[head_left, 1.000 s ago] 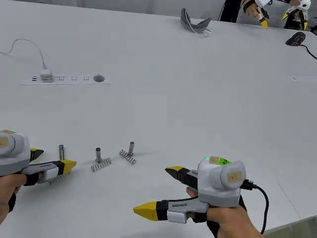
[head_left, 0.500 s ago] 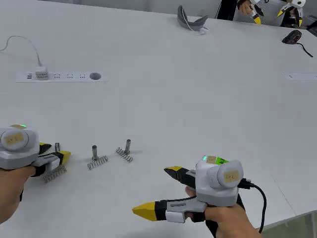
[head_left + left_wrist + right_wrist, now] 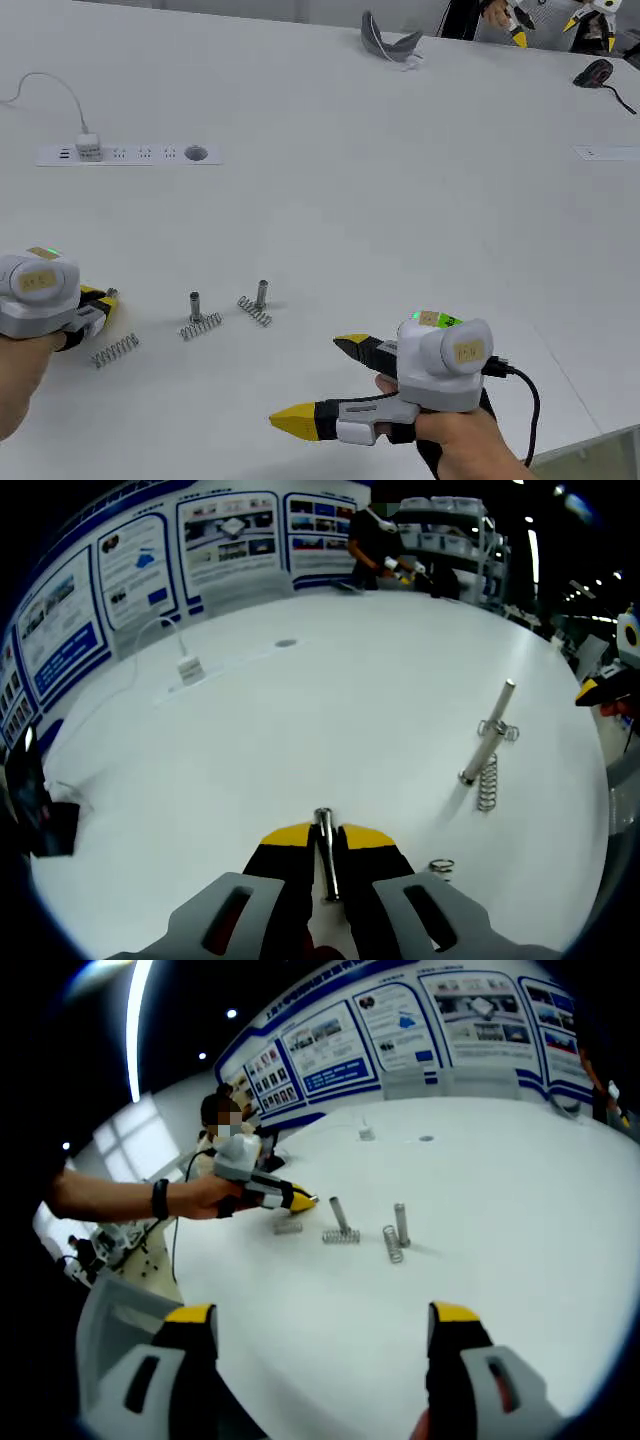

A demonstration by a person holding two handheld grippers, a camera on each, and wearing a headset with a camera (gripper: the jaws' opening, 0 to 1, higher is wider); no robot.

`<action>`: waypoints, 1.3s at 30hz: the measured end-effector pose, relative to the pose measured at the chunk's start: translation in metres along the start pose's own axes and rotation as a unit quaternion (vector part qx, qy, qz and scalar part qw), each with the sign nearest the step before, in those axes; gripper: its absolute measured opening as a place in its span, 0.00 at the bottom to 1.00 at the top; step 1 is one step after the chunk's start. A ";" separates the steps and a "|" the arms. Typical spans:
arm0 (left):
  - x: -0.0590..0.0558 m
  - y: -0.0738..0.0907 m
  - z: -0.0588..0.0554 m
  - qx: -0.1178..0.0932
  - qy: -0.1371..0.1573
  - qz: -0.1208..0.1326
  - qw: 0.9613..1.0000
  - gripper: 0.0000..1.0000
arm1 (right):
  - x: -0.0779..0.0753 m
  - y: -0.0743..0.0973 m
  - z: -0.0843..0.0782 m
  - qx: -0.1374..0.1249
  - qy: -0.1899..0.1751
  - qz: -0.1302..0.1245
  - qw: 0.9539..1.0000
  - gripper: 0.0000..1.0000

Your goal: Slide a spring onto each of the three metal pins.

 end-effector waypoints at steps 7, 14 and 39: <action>-0.002 -0.005 0.004 0.009 -0.002 0.004 1.000 0.11 | 0.001 -0.002 -0.001 0.004 0.005 -0.004 1.000 0.88; -0.004 -0.005 0.006 0.031 -0.021 0.012 0.999 0.08 | 0.002 0.001 -0.007 0.007 0.001 -0.003 1.000 0.88; 0.000 0.028 0.011 -0.008 0.011 0.000 1.000 0.08 | -0.004 0.008 -0.007 -0.016 -0.025 -0.014 0.999 0.85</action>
Point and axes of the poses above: the centre of the closed fingertips' face, and the gripper's own axes: y roughly backward along the fingers, x roughly to its left, z roughly out of its top, the point moved 3 cm from there along y, roughly backward along the fingers, and after that the axes turned 14 degrees about x, right-handed, at the moved point
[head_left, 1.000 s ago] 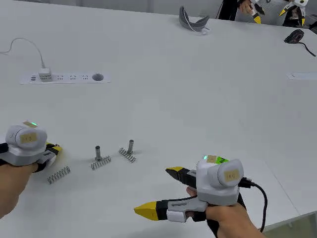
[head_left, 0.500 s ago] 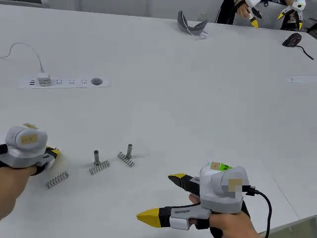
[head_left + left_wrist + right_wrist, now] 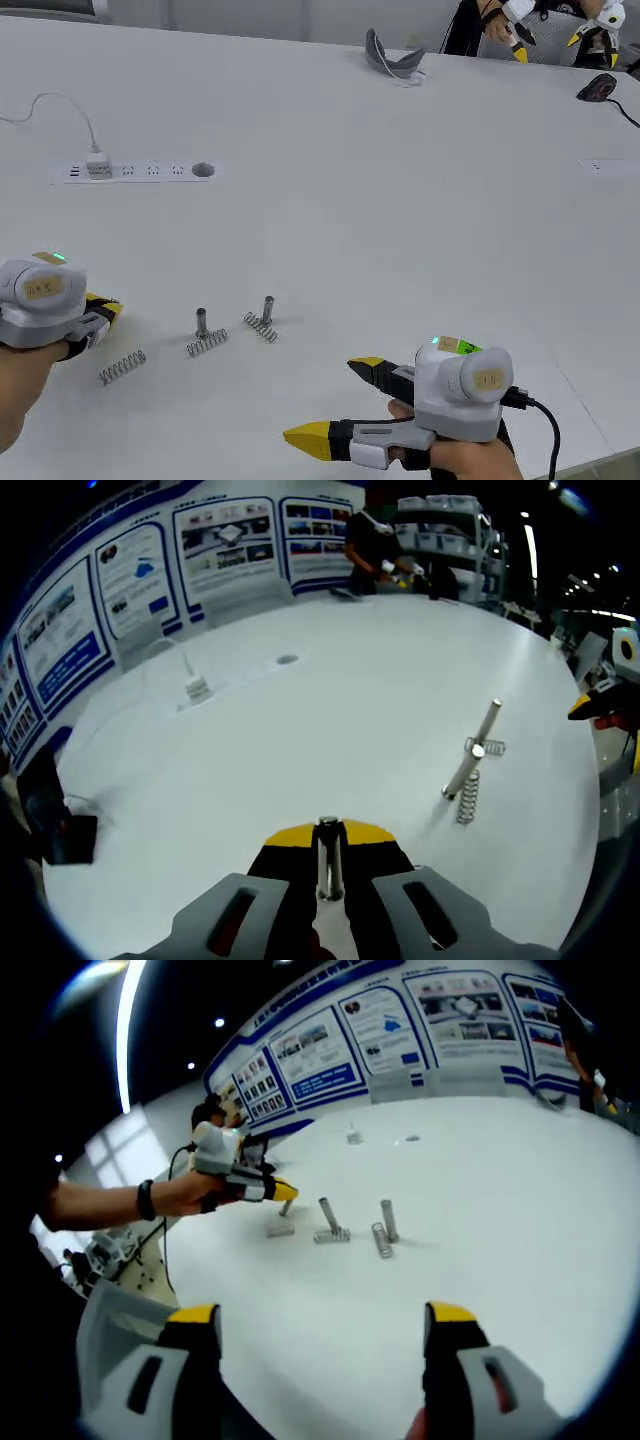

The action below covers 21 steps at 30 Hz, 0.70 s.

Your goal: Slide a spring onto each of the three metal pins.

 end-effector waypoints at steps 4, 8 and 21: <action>0.001 0.004 0.001 -0.007 0.015 -0.002 1.000 0.08 | -0.001 0.000 0.000 0.002 0.008 -0.006 1.000 0.84; 0.001 0.008 0.001 -0.010 0.019 -0.002 1.000 0.08 | 0.000 -0.001 0.000 0.003 0.009 -0.005 1.000 0.85; 0.001 0.016 -0.002 -0.012 0.021 0.003 1.000 0.08 | 0.000 -0.001 0.001 0.000 0.006 -0.002 1.000 0.85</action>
Point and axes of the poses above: the centre of the closed fingertips' face, and the gripper's own axes: y roughly backward along the fingers, x roughly to its left, z roughly out of its top, the point moved 3 cm from there along y, roughly backward along the fingers, and after that the axes turned 14 degrees about x, right-handed, at the moved point
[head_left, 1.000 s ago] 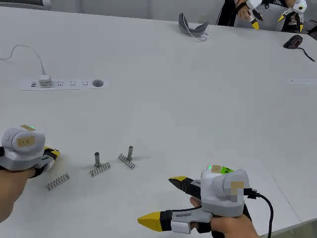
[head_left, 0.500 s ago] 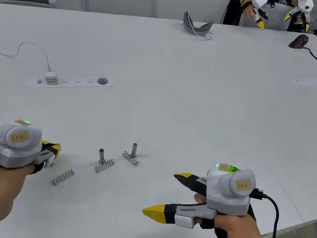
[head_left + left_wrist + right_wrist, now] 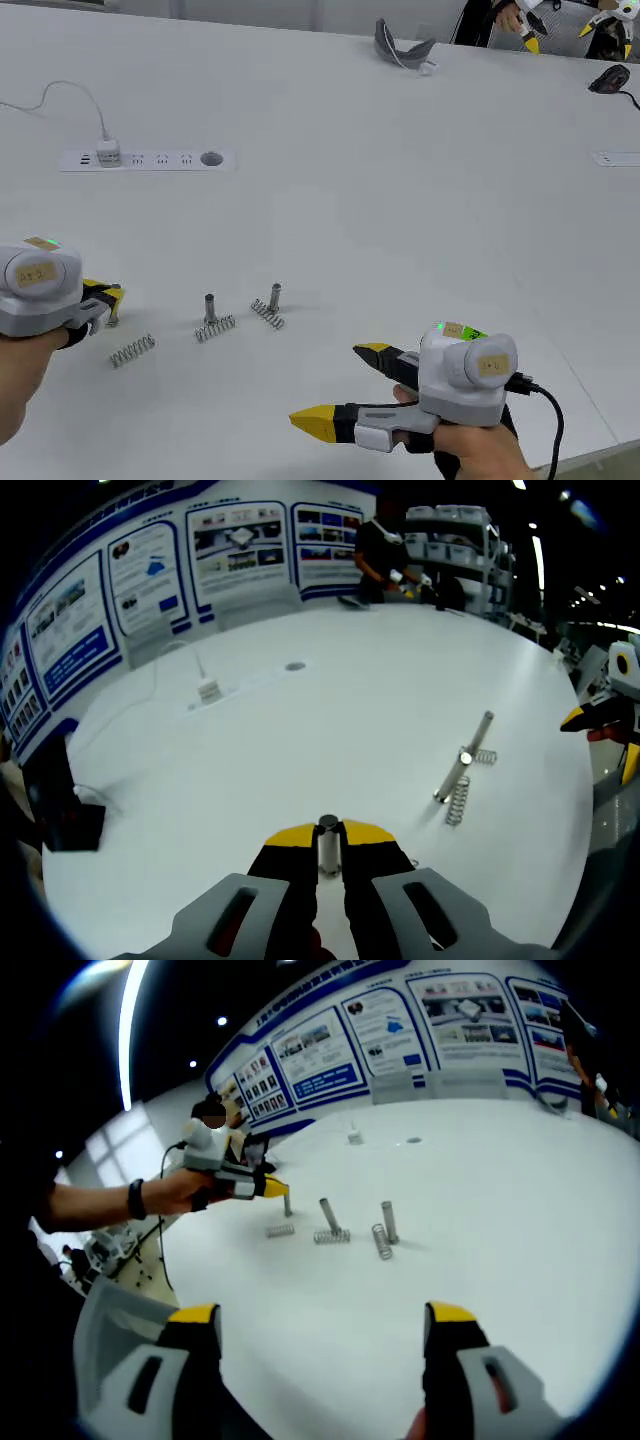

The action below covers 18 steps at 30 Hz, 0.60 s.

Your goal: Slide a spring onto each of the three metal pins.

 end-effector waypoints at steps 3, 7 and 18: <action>0.000 0.002 -0.002 0.001 0.001 0.001 1.000 0.08 | 0.000 0.000 -0.001 0.001 0.000 0.001 1.000 0.85; -0.001 0.004 -0.005 0.001 0.005 0.002 1.000 0.08 | 0.000 0.000 -0.001 0.002 0.000 0.002 1.000 0.85; -0.002 0.008 -0.008 0.002 0.006 0.003 1.000 0.08 | 0.003 -0.001 -0.003 0.003 0.000 0.008 1.000 0.85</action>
Point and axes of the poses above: the centre of the closed fingertips' face, and the gripper's own axes: y roughly backward along the fingers, x roughly to its left, z roughly out of its top, the point moved 3 cm from there along y, roughly backward along the fingers, and after that the axes turned 14 degrees about x, right-handed, at the moved point
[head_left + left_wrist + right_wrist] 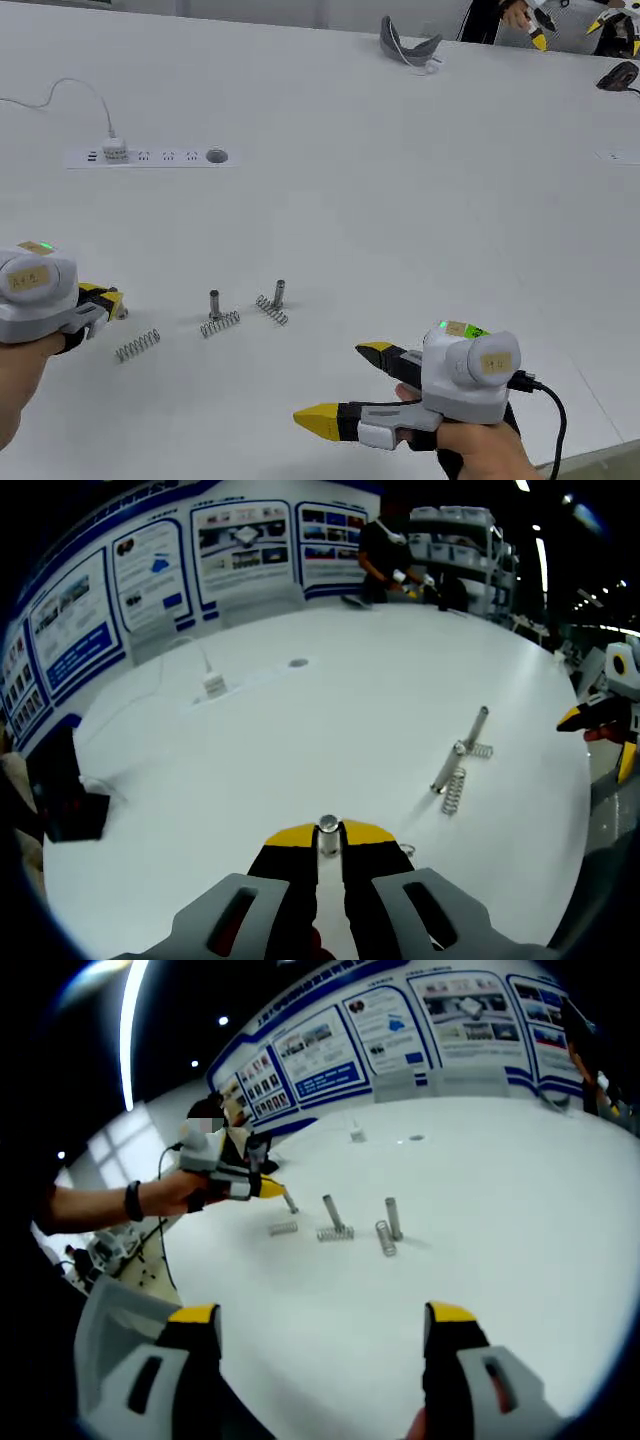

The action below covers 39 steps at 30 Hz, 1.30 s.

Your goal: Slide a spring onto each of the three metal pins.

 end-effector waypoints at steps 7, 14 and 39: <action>-0.006 0.000 0.001 0.001 -0.002 -0.004 1.000 0.08 | 0.000 0.001 -0.002 0.000 -0.002 0.000 1.000 0.85; -0.013 -0.001 0.001 0.000 -0.004 -0.009 1.000 0.08 | -0.001 0.003 -0.003 -0.001 -0.003 -0.001 1.000 0.85; -0.036 0.000 -0.001 0.000 -0.023 -0.028 0.999 0.08 | 0.002 0.000 -0.002 0.001 -0.002 0.007 1.000 0.85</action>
Point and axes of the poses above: the centre of the closed fingertips' face, and the gripper's own axes: y roughly backward along the fingers, x roughly to its left, z roughly out of its top, the point moved 3 cm from there along y, roughly backward along the fingers, and after that the axes turned 14 degrees about x, right-handed, at the moved point
